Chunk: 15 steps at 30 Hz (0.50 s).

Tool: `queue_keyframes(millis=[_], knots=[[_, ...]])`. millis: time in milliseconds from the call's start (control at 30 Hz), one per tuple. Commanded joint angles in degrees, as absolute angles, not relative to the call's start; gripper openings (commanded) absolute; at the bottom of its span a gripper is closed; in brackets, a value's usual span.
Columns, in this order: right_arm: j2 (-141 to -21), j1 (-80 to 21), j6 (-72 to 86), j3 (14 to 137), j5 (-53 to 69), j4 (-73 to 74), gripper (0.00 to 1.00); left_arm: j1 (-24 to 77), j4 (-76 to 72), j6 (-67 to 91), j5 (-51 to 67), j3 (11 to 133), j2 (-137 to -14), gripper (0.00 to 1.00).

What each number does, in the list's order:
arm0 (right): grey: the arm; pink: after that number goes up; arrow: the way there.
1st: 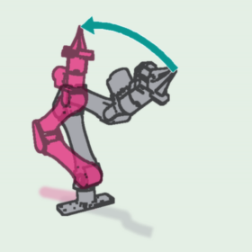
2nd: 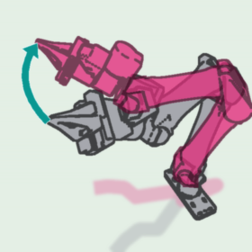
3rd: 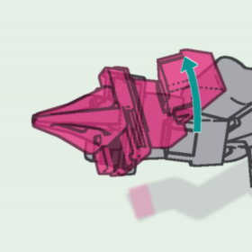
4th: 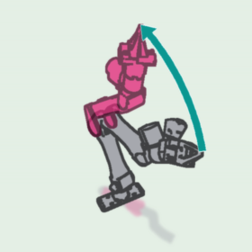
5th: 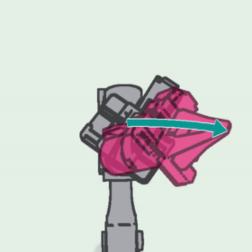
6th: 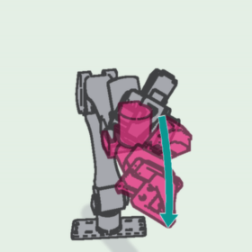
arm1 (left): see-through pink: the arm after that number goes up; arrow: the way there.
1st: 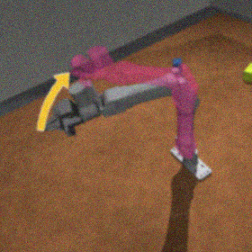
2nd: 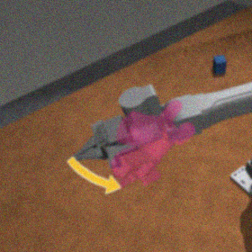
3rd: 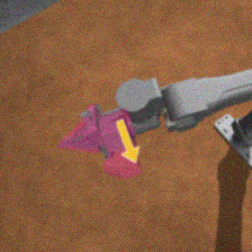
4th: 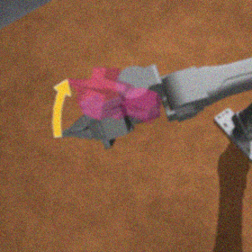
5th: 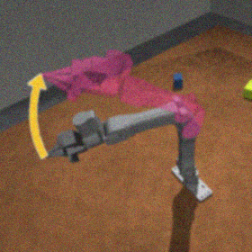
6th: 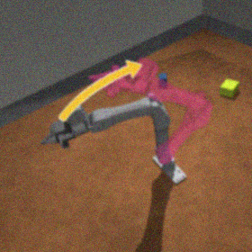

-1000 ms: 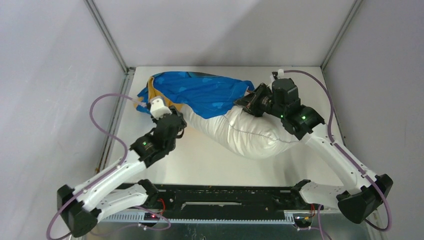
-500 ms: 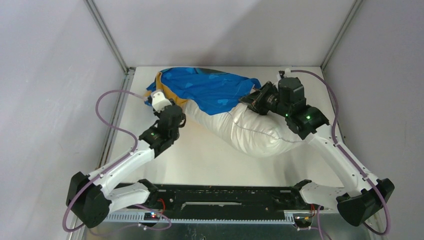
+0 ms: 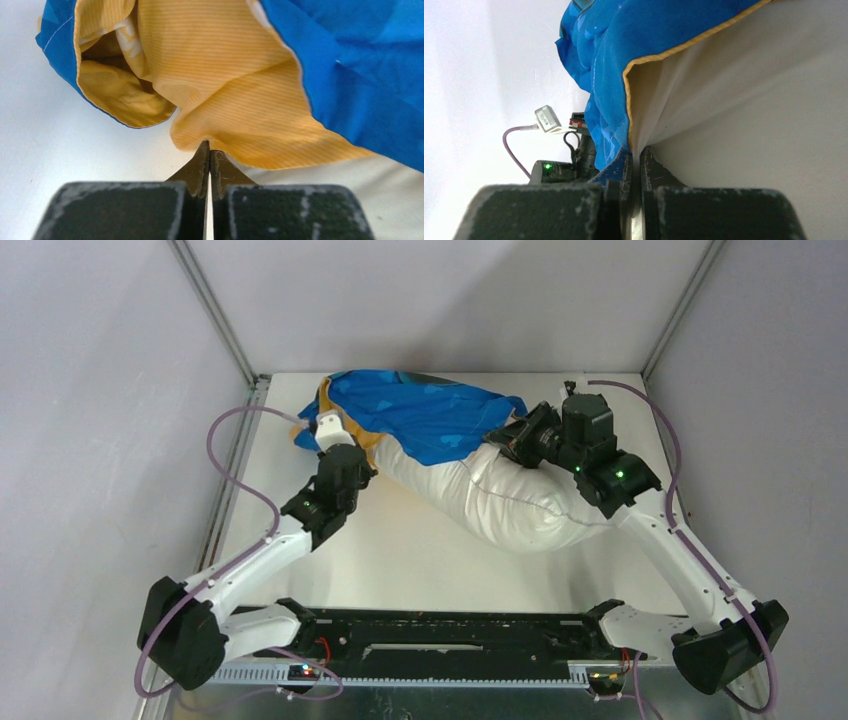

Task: Put the pillow into the pillowcase

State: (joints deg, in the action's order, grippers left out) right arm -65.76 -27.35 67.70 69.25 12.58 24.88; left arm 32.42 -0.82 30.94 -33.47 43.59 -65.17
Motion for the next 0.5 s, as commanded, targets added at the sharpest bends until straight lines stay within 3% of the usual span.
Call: queue_keyframes(millis=[0, 233, 467], knots=[[-62.5, -26.7, 70.5, 70.6, 13.8, 12.8, 0.0, 32.1, 0.9, 28.0, -29.2, 43.9, -60.5, 0.0], [-63.4, -26.6, 70.9, 70.1, 12.5, 12.3, 0.0, 34.2, 6.8, 25.2, -19.8, 47.2, -54.1, 0.0], [-65.9, -28.3, 72.0, 70.1, 8.4, 11.7, 0.0, 51.2, 13.5, 17.2, -9.7, 64.7, -52.2, 0.0]])
